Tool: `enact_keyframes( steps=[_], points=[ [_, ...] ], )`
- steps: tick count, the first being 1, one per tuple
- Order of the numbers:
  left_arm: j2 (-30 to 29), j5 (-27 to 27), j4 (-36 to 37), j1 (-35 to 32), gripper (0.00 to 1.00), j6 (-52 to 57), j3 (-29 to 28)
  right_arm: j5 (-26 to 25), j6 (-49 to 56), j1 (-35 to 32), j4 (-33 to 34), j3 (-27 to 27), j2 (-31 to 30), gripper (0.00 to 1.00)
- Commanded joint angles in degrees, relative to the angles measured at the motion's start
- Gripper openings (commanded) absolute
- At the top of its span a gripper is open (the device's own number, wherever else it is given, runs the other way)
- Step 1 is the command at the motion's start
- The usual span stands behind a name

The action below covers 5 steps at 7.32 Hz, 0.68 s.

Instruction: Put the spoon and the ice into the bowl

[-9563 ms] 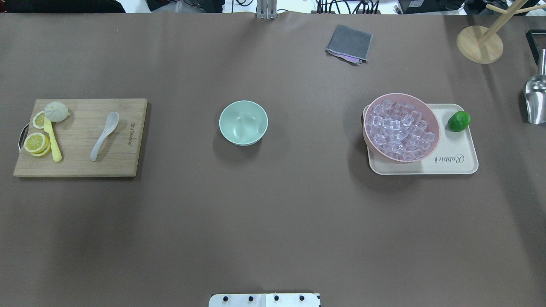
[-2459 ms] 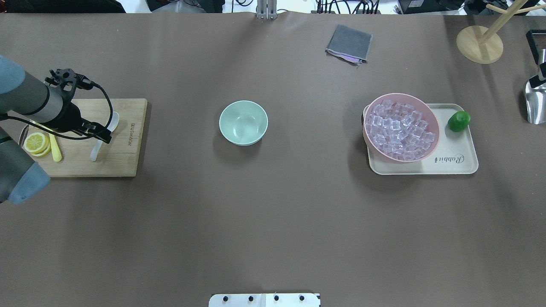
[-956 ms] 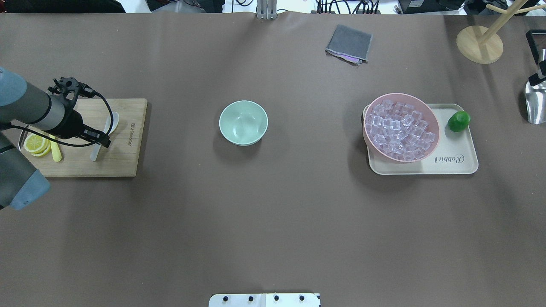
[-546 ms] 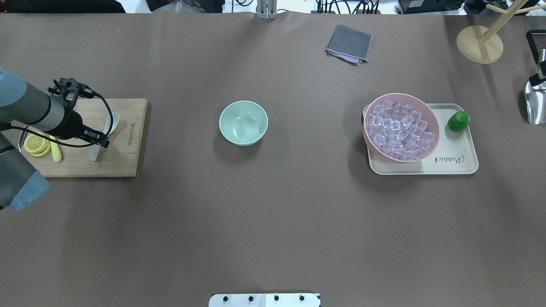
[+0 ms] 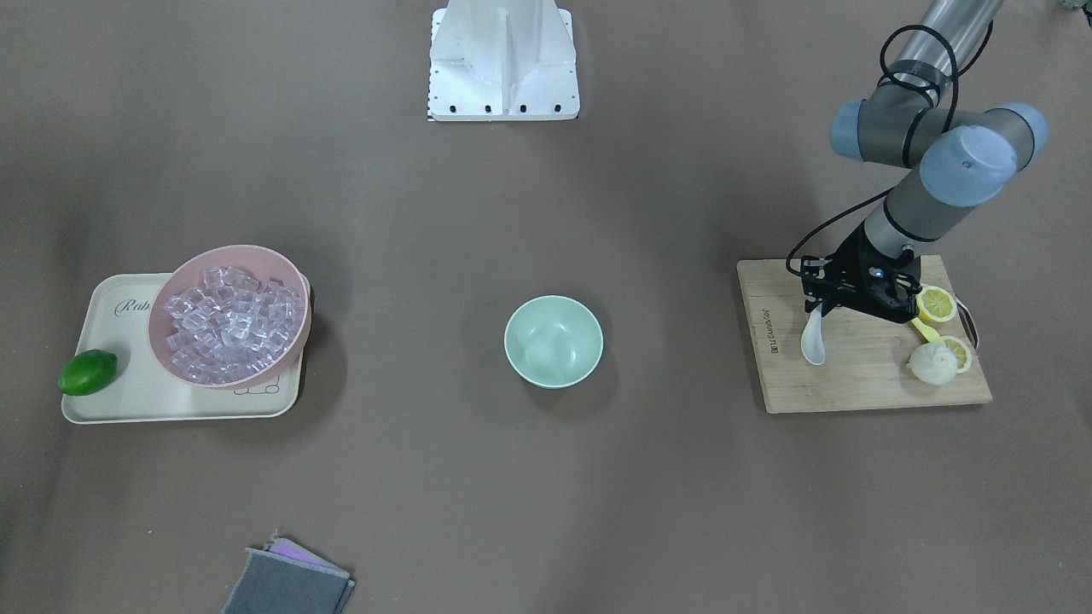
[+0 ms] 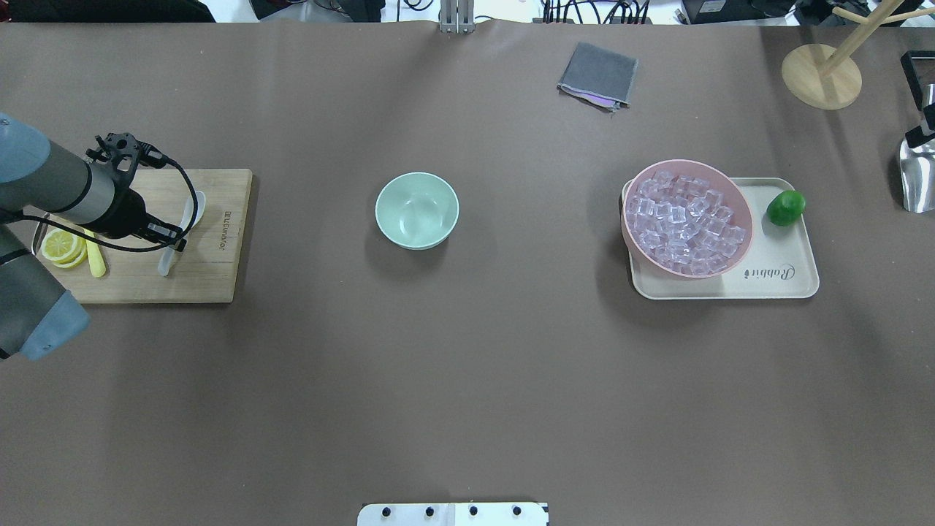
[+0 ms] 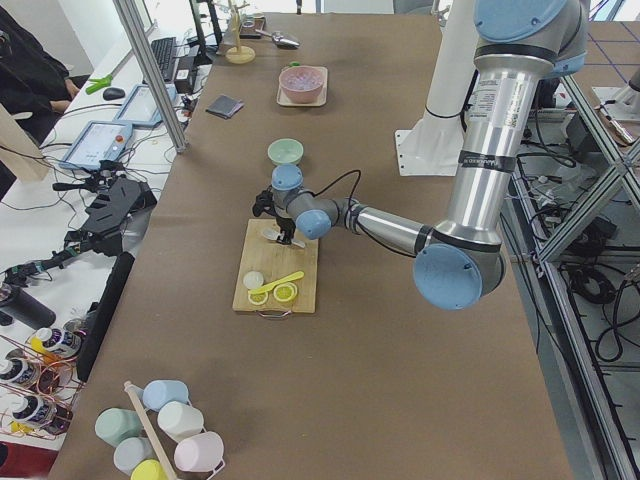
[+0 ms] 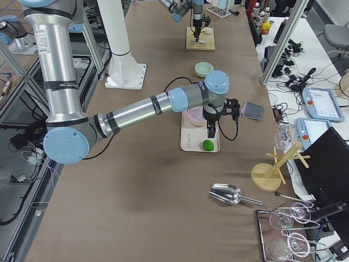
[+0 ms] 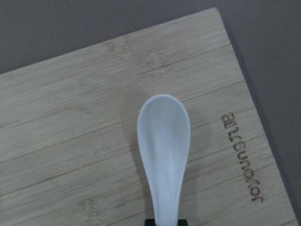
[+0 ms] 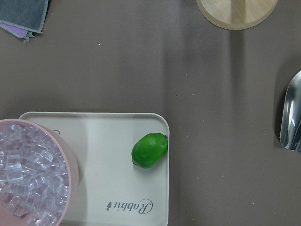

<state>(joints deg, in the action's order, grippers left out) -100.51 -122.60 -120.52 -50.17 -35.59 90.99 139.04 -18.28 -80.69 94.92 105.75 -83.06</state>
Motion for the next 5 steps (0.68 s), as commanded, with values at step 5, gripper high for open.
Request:
enact_keyframes(
  steps=[5],
  points=[
    [-3.1, 0.0, 0.6, -2.2, 0.0, -8.6, 4.8, -2.0, -12.1, 5.6, -0.1, 4.4, 4.5, 1.0]
  ],
)
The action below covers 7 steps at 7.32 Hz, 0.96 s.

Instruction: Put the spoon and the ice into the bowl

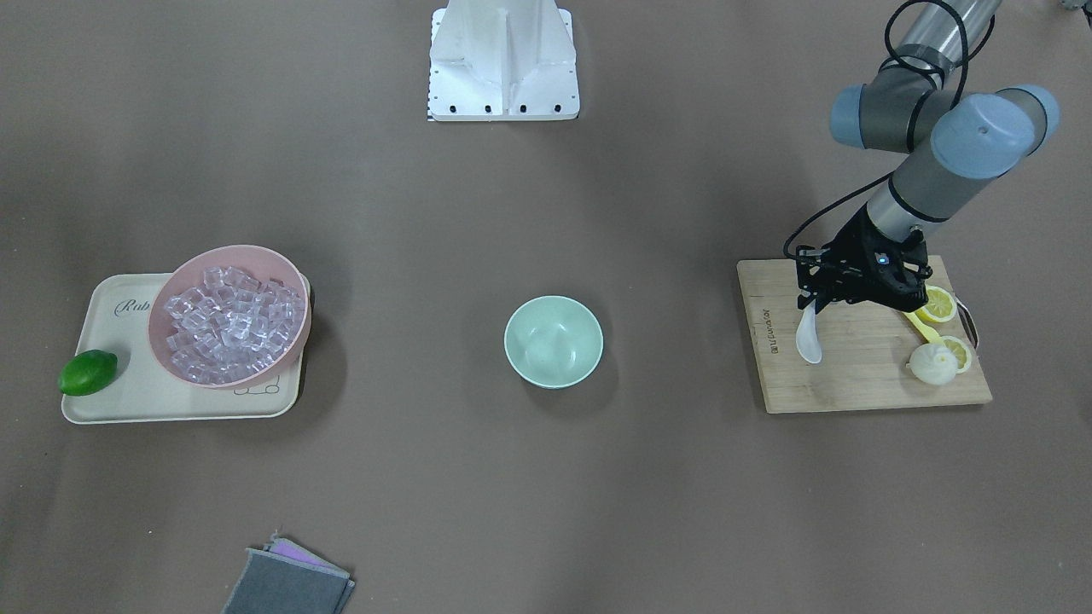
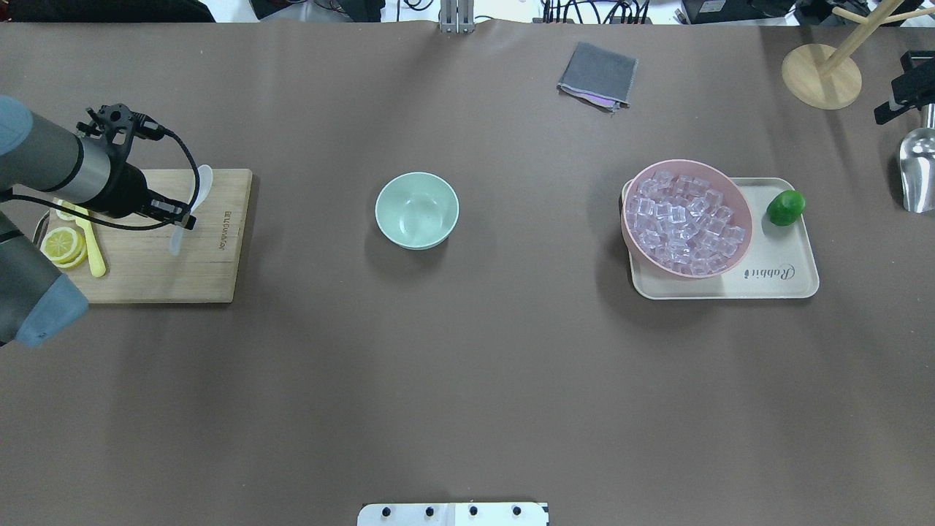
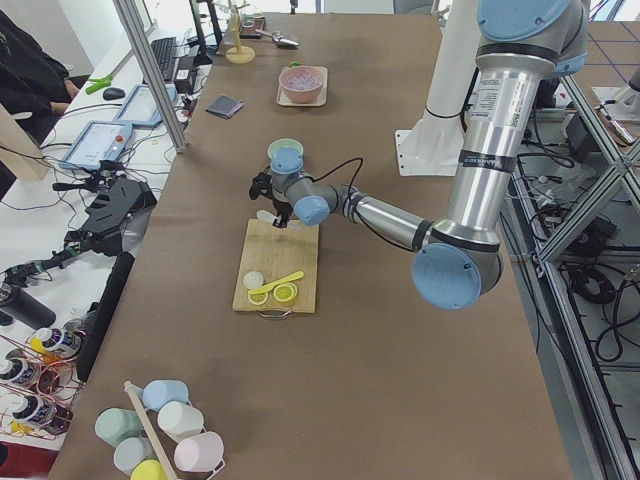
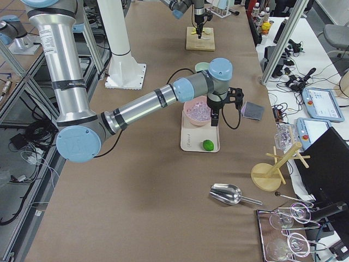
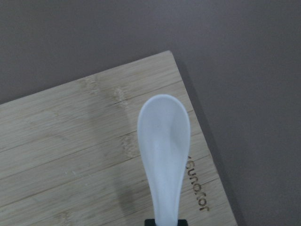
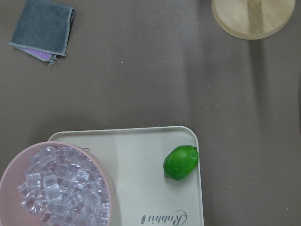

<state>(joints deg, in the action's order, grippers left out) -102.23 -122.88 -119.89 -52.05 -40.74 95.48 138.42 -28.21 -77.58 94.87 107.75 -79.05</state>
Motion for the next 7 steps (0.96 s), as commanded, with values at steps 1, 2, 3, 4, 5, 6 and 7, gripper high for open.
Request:
enact_keyframes(
  steps=[1, 2, 3, 4, 5, 6, 7],
  points=[
    [-2.6, 0.4, 0.0, -0.8, 0.0, -3.6, 0.3, -3.0, -5.1, 5.6, -0.1, 5.3, 0.5, 1.0],
    [-4.2, 0.5, 0.0, -1.1, 0.0, -3.9, 0.2, -6.4, -5.4, 9.3, -0.6, 8.1, 0.5, 1.0],
    [-6.5, 0.6, 1.8, -1.5, 0.0, -5.9, 0.2, -10.7, -9.6, 13.8, -0.9, 9.7, 0.6, 1.0],
    [-9.8, 0.6, 4.7, -1.6, 0.0, -9.5, 0.2, -14.6, -13.8, 18.6, -2.5, 9.2, 1.3, 0.98],
    [-11.6, 0.6, 5.5, -1.5, 0.0, -11.4, 0.1, -15.9, -14.1, 20.9, -2.8, 8.6, 2.2, 0.94],
    [-11.8, 1.1, 5.5, -1.4, 0.0, -12.1, 0.1, -16.9, -14.1, 22.2, -3.7, 7.6, 2.2, 0.94],
    [-11.9, 2.2, 5.5, -1.2, 0.0, -12.3, -0.1, -17.7, -14.1, 23.2, -5.9, 5.1, 3.3, 0.94]
  ],
)
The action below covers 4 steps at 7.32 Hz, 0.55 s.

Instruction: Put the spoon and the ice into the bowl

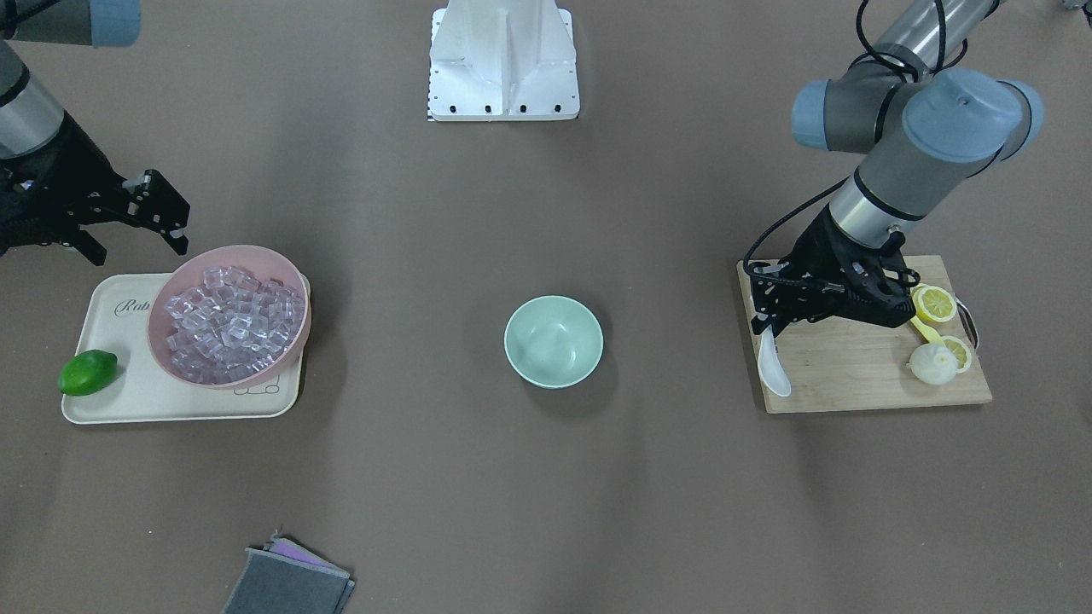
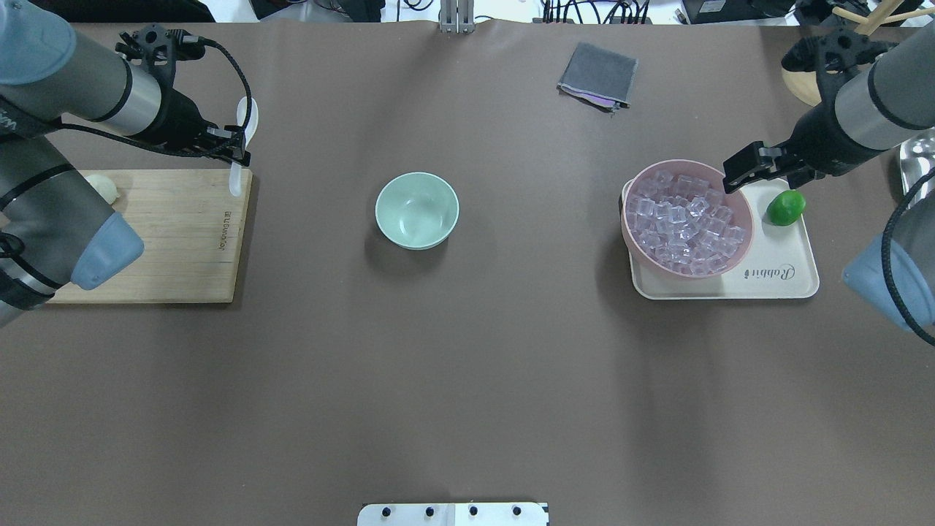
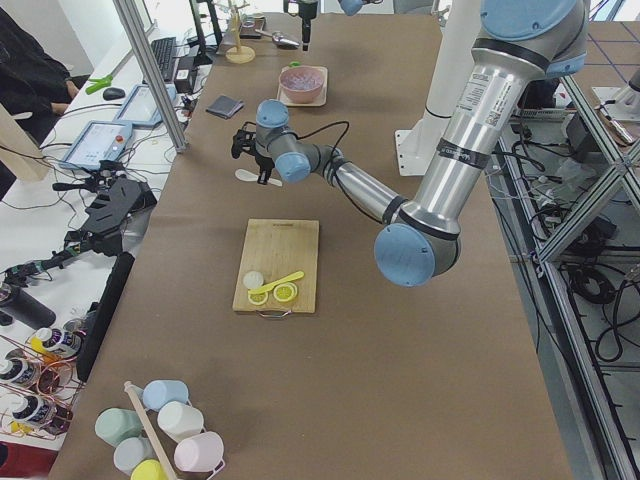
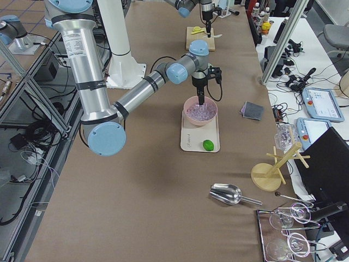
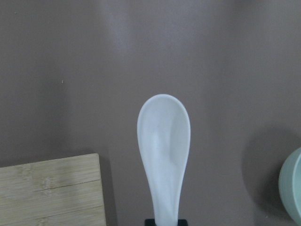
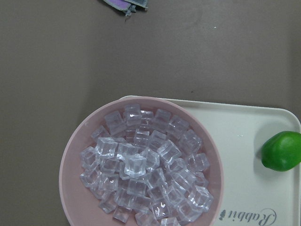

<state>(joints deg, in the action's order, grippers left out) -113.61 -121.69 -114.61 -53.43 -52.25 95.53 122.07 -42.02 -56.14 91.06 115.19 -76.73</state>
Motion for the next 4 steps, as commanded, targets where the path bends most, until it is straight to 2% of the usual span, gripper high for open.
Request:
enact_keyframes(
  steps=[1, 2, 4],
  points=[
    [-1.2, 1.1, 0.3, 0.3, 0.0, -0.8, -0.3, -1.4, -1.2, 2.1, -4.0, -5.1, 2.4, 0.94],
    [-1.4, 1.2, 0.4, 0.3, 0.0, -2.1, -0.3, -1.5, -2.8, 2.6, -5.6, -7.8, 4.5, 0.94],
    [-3.3, 2.9, 0.6, 2.1, 0.0, -4.2, -0.6, -4.6, -5.2, 5.2, -5.7, -9.1, 5.9, 0.94]
  ],
)
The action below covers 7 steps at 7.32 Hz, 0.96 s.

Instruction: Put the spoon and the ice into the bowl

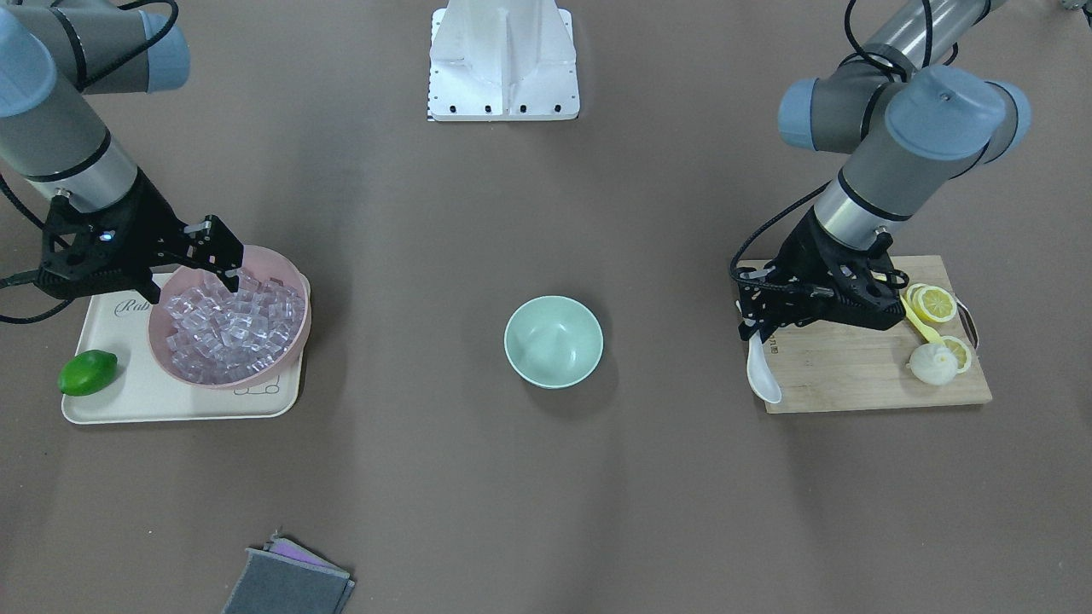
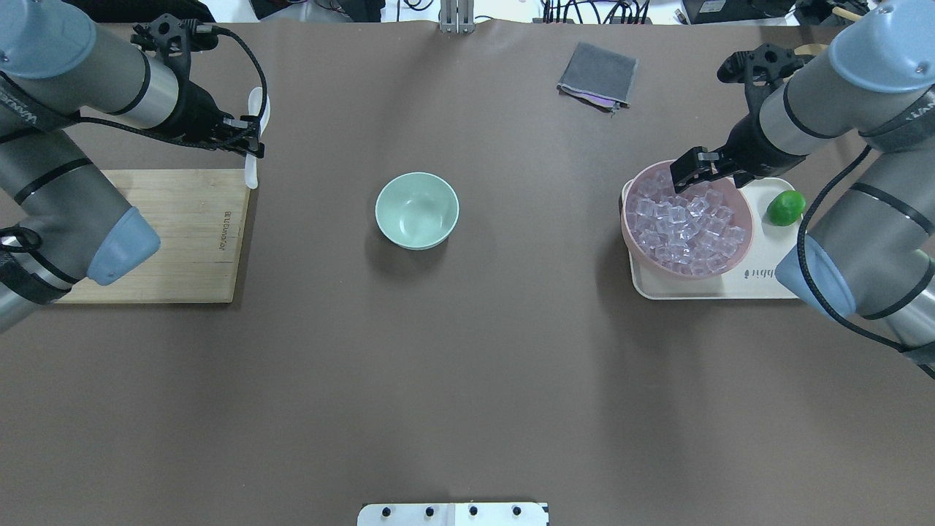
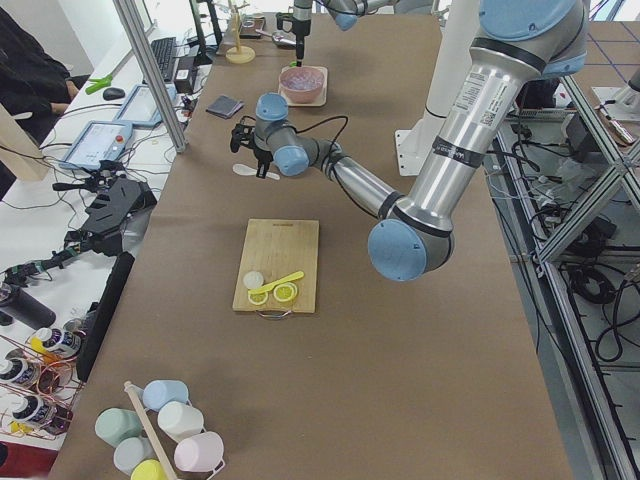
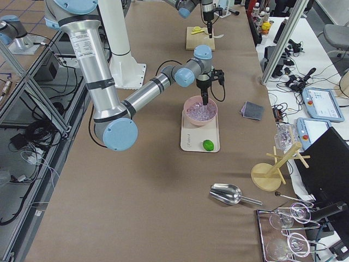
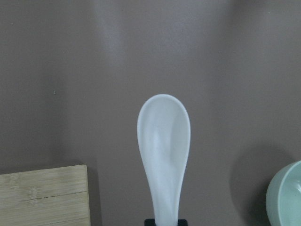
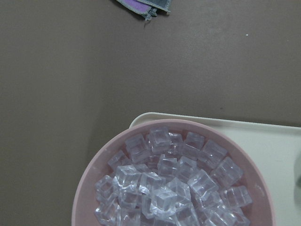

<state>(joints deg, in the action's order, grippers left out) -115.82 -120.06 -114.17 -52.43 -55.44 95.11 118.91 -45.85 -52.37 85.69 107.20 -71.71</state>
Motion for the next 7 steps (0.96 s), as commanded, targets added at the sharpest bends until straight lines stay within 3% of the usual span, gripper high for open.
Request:
enact_keyframes(
  steps=[1, 5, 7],
  points=[
    [-2.0, 1.7, 0.2, 1.8, 0.0, -1.0, -1.3, -1.7, -1.3, 1.7, -0.3, -1.4, 0.9, 0.94],
    [-3.7, 3.5, 0.2, 4.2, 0.0, -3.0, -2.2, -2.1, -1.4, 2.0, -3.8, -7.2, 1.7, 0.94],
    [-4.1, 4.7, 0.2, 5.4, 0.0, -3.2, -2.2, -2.3, -1.4, 2.0, -4.0, -8.1, 2.1, 0.89]
  ],
)
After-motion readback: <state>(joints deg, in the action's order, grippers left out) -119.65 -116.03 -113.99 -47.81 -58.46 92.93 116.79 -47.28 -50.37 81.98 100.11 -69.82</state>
